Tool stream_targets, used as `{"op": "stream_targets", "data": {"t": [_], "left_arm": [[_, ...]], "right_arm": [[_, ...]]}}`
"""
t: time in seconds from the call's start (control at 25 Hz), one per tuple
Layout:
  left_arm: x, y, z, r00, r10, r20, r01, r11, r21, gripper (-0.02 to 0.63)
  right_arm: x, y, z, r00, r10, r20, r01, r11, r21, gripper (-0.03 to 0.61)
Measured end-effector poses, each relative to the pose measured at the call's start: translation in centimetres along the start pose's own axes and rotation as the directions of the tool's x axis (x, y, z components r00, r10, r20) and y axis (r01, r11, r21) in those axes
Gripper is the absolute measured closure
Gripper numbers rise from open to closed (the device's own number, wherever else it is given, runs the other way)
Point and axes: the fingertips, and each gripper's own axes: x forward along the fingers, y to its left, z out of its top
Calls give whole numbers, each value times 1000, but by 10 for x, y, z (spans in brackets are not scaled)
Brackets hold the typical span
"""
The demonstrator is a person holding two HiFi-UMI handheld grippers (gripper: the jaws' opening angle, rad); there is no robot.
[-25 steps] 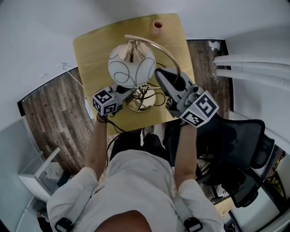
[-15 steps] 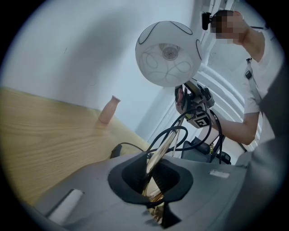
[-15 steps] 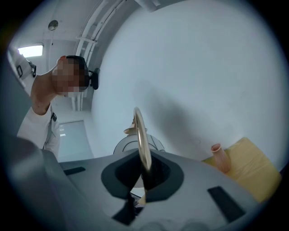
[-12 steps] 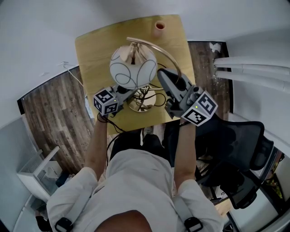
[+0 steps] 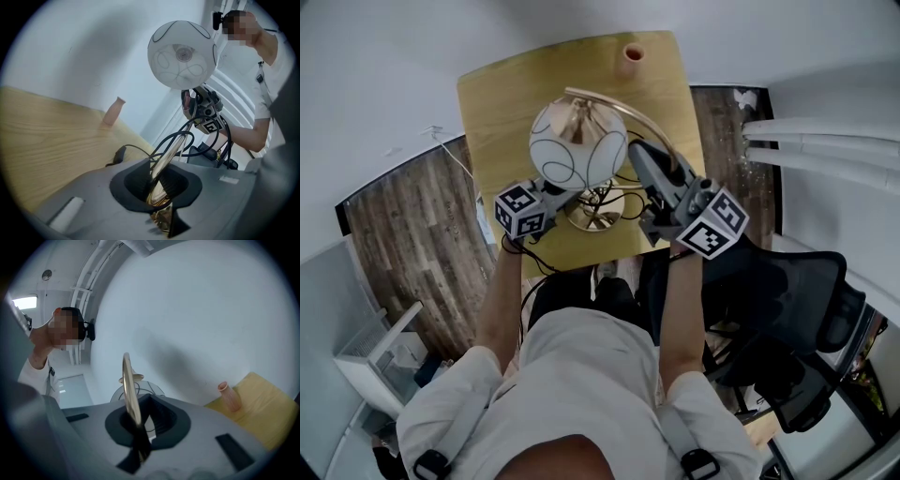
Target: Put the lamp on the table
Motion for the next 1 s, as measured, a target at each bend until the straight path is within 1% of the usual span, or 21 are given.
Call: {"op": "stream_targets", "data": {"t": [0.2,0.52,0.6,0.88,1.0], "left_arm": [[1,1,-2,1000,2,2,-2,1000,-16,557],[-3,-3,2,1000,-15,23,15,999,-32,466],[-4,-2,3,1000,-9,29,9,999,-32,433],[-12,-4,8,999,28,35,-27,1000,-9,429],[-17,-5,11,998,35,49,-35,999,-10,428]], "right_arm": [[1,-4,1,1000,-10,8,10,1000,15,580],[0,-4,0,1000,-15,7,15,1000,16,580],[0,-4,-1,1000,-14,7,14,1000,16,580],[0,-4,-1,1000,-13,4,13,1000,16,580],[1,-4,-2,1000,-14,2,14,1000,16,580]]}}
